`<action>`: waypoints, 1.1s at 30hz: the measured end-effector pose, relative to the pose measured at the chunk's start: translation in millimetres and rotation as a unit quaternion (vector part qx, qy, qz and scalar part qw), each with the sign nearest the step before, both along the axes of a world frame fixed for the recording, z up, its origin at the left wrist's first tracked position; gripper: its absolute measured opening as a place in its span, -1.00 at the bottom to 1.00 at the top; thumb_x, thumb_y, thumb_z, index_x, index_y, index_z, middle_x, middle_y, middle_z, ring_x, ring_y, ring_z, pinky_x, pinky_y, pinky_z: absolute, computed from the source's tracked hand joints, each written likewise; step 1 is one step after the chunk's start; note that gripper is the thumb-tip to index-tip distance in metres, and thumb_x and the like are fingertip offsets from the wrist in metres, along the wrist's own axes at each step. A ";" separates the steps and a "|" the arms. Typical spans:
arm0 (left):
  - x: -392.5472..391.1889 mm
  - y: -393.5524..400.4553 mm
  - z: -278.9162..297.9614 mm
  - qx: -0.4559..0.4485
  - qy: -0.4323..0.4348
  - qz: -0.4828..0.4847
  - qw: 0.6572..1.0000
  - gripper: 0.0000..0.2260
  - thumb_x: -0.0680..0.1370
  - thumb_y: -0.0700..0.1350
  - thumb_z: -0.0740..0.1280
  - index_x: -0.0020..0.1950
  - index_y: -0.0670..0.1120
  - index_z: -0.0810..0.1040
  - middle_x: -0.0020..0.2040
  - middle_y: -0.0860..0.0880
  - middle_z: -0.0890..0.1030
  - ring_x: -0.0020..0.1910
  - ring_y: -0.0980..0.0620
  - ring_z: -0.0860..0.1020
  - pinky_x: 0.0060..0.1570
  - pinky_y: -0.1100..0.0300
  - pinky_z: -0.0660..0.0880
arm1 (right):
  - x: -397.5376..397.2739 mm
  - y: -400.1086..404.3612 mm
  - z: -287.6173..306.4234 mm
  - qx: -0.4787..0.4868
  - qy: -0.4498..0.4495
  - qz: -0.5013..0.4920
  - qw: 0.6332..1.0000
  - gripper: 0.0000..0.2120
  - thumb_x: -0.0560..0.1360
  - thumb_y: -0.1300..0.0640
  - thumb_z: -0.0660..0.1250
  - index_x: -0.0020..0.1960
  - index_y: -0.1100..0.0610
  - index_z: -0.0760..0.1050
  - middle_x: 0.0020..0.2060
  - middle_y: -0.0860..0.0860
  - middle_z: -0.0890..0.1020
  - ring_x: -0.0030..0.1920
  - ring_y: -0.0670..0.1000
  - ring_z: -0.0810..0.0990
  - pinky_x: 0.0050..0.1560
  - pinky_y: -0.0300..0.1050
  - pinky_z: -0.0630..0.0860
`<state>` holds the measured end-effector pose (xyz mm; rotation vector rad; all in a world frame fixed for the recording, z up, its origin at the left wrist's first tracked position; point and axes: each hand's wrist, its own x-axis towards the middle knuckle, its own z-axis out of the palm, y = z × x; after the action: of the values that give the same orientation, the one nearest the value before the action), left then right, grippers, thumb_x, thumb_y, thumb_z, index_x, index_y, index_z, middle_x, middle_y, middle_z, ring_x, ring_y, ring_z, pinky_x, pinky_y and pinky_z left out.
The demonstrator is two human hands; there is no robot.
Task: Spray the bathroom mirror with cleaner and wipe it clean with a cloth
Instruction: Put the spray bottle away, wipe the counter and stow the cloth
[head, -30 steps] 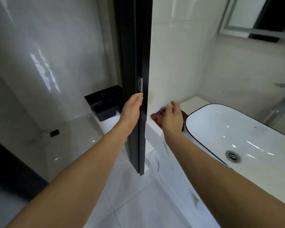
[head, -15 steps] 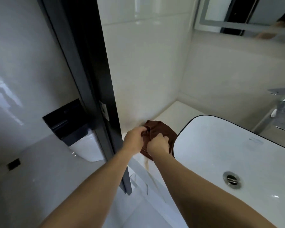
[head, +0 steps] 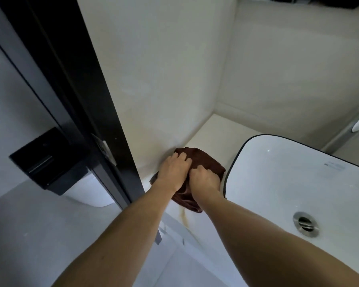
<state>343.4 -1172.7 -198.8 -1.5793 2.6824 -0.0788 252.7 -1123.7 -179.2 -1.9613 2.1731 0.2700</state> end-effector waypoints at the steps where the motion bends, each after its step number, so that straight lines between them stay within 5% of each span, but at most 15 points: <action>1: -0.7 -1.2 3.8 -0.006 0.002 -0.006 1.000 -0.83 0.64 -0.20 0.18 0.16 -0.09 0.51 0.18 -0.08 0.53 0.17 -0.10 0.49 0.10 0.07 0.43 | -0.2 -1.8 4.3 0.001 0.005 0.002 1.000 -0.75 0.61 0.19 0.22 0.27 0.12 0.51 0.19 0.06 0.55 0.19 0.12 0.59 -0.06 -0.07 0.46; 4: 1.8 -4.0 22.3 -0.036 0.005 -0.043 0.998 -0.82 0.64 -0.21 0.14 0.09 -0.08 0.53 0.09 -0.07 0.57 0.10 -0.10 0.53 -0.02 0.07 0.43 | -5.0 -6.1 25.3 -0.016 0.029 0.013 0.999 -0.77 0.61 0.22 0.22 0.23 0.15 0.52 0.17 0.07 0.60 0.16 0.11 0.62 -0.10 -0.08 0.41; 7: 10.8 -3.9 34.2 0.036 -0.032 -0.053 0.997 -0.78 0.63 -0.25 0.13 0.10 -0.09 0.56 0.04 -0.07 0.57 0.04 -0.13 0.58 -0.16 0.08 0.39 | -5.5 -9.2 38.7 0.011 0.067 0.044 0.997 -0.75 0.62 0.20 0.21 0.26 0.15 0.51 0.19 0.06 0.60 0.19 0.11 0.60 -0.04 -0.08 0.41; 10: 13.9 -4.2 32.7 0.175 -0.067 -0.036 0.982 -0.86 0.55 -0.32 0.18 -0.11 -0.19 0.51 -0.12 -0.12 0.54 -0.14 -0.15 0.56 -0.22 0.09 0.41 | -1.0 -1.1 33.2 0.153 0.055 0.056 0.985 -0.62 0.62 0.10 0.21 0.42 0.12 0.40 0.36 0.05 0.49 0.38 0.13 0.45 0.28 -0.02 0.41; 13: 3.2 -21.0 35.8 0.174 -0.019 -0.016 0.984 -0.92 0.50 -0.25 0.24 -0.20 -0.15 0.44 -0.24 -0.08 0.50 -0.31 -0.06 0.47 -0.33 0.12 0.39 | -3.7 0.1 34.3 0.183 0.033 0.039 0.982 -0.62 0.64 0.19 0.17 0.44 0.19 0.38 0.37 0.11 0.48 0.39 0.16 0.44 0.39 0.05 0.39; 16: -9.0 -36.9 33.4 0.079 0.043 -0.017 0.996 -0.89 0.54 -0.30 0.21 -0.07 -0.14 0.50 -0.03 -0.13 0.57 -0.15 -0.13 0.54 -0.24 0.07 0.43 | -11.4 -14.4 30.7 0.083 0.024 -0.017 0.996 -0.68 0.60 0.24 0.17 0.33 0.18 0.48 0.27 0.10 0.56 0.27 0.15 0.55 0.19 0.03 0.52; 20: -17.8 -57.0 5.0 0.110 0.060 -0.074 0.989 -0.77 0.58 -0.35 0.16 0.17 -0.19 0.51 0.17 -0.10 0.54 0.11 -0.16 0.58 0.06 0.03 0.52 | -20.2 -36.1 14.6 0.079 0.012 -0.094 0.992 -0.61 0.60 0.18 0.20 0.42 0.18 0.38 0.33 0.15 0.46 0.34 0.17 0.47 0.23 0.02 0.46; 30: -27.4 -52.6 11.9 0.032 -0.136 -0.079 0.987 -0.71 0.57 -0.23 0.22 0.28 -0.12 0.50 0.28 -0.12 0.49 0.29 -0.15 0.45 0.33 0.04 0.32 | -33.0 -48.7 6.2 0.082 0.071 -0.091 0.990 -0.59 0.58 0.10 0.21 0.42 0.15 0.38 0.31 0.14 0.45 0.33 0.15 0.42 0.29 -0.02 0.36; 33: -11.8 -42.1 30.3 0.065 -0.112 -0.057 0.990 -0.75 0.51 -0.22 0.30 0.18 -0.08 0.51 0.21 -0.10 0.49 0.21 -0.12 0.47 0.20 0.09 0.39 | -35.3 -46.3 20.6 0.060 0.004 -0.087 0.994 -0.66 0.56 0.26 0.22 0.34 0.21 0.45 0.27 0.15 0.50 0.28 0.17 0.51 0.16 -0.03 0.47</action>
<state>331.6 -1214.8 -168.5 -1.2969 2.5455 -0.0766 217.5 -1170.0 -158.6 -1.6999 2.2584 0.3707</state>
